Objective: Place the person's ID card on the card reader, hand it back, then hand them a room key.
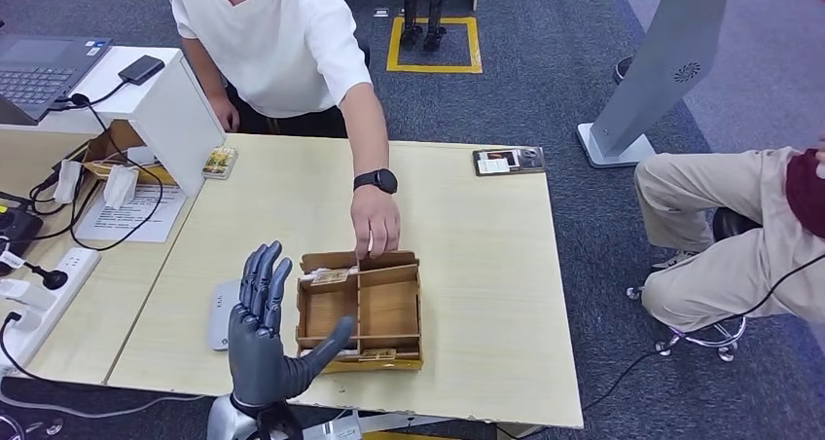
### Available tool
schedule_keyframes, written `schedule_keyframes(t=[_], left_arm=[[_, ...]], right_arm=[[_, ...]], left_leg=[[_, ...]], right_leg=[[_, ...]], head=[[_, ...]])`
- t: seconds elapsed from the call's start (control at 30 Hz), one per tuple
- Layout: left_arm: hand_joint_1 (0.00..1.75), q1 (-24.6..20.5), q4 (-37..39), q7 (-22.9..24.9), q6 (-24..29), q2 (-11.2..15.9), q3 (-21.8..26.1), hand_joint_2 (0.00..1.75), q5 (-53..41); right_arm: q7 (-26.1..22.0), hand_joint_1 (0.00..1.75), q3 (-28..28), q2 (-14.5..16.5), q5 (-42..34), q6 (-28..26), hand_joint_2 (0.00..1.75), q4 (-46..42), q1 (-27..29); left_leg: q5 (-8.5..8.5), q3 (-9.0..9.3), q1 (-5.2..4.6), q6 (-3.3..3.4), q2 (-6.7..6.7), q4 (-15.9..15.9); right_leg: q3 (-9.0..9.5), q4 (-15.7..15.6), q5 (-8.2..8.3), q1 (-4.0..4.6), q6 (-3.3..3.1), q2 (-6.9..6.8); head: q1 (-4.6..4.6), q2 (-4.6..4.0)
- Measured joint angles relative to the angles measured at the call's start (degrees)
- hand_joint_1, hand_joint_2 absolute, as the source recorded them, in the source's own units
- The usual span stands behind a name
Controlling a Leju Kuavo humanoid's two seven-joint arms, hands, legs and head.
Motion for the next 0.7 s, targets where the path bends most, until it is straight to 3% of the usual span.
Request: schedule_keyframes(t=[0.37,0.7], left_arm=[[0.0,0.67,-1.58,-0.16,0.0,-0.34,2.23,1.75,-6.8],[0.0,0.7,0.62,-0.16,-0.02,1.34,1.16,1.75,-11.14]], right_arm=[[-0.03,0.0,0.51,0.33,-0.4,-0.05,1.75,0.0,-0.03],[-0.55,0.0,2.56,0.28,-0.41,1.1,1.75,0.0,-0.38]], left_leg=[[0.0,-0.03,-0.02,0.01,0.0,0.0],[-0.01,-0.01,-0.01,0.01,0.0,0.0]], right_leg=[[0.0,0.0,0.0,-0.02,0.0,0.0],[-0.02,0.0,0.0,-0.01,0.0,0.01]], head=[[-0.01,-0.01],[-0.02,0.01]])
